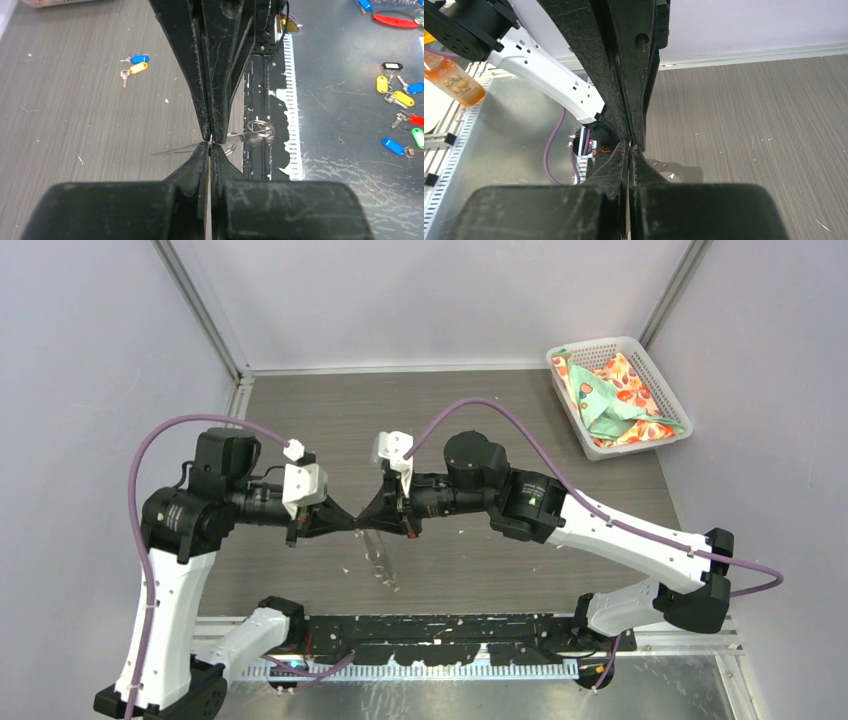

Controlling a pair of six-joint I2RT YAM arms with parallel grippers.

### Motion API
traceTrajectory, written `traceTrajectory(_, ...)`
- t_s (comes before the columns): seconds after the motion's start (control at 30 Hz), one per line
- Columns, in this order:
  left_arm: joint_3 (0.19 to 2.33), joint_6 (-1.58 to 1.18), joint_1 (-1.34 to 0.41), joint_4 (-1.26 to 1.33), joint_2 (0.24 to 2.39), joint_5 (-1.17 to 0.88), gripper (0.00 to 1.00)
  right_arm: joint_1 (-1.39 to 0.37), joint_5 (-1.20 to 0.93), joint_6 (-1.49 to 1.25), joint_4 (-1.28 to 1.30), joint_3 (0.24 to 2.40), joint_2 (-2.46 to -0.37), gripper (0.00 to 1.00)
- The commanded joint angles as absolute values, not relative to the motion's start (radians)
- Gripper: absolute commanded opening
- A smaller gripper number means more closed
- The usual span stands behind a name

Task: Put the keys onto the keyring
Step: Adjust the keyring.

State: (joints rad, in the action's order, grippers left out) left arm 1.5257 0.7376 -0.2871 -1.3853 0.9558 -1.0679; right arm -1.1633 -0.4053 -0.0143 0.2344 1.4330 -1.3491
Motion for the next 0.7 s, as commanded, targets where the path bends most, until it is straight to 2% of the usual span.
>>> traceTrajectory(0.0,1.474,0.717,-0.291,-1.274,0.893,-1.061,0.00,-1.169,-0.445,-0.035,0.170,1.494,-1.318,0.03)
traceTrajectory(0.07,1.457,0.709,-0.291,-1.245,0.877,-1.062,0.00,-1.169,-0.446,-0.040,0.175,1.494,-1.310,0.06)
traceTrajectory(0.23,1.458,0.706,-0.291,-1.250,0.879,-1.082,0.00,-1.169,-0.467,-0.047,0.201,1.489,-1.275,0.27)
traceTrajectory(0.4,1.470,0.704,-0.291,-1.256,0.881,-1.123,0.00,-1.170,-0.474,-0.048,0.212,1.458,-1.205,0.41)
traceTrajectory(0.53,1.471,0.763,-0.291,-1.255,0.862,-1.210,0.00,-1.169,-0.432,-0.027,0.207,1.406,-1.143,0.47)
traceTrajectory(0.67,1.433,0.785,-0.291,-1.151,0.805,-1.276,0.00,-1.169,-0.405,-0.006,0.213,1.371,-1.124,0.47)
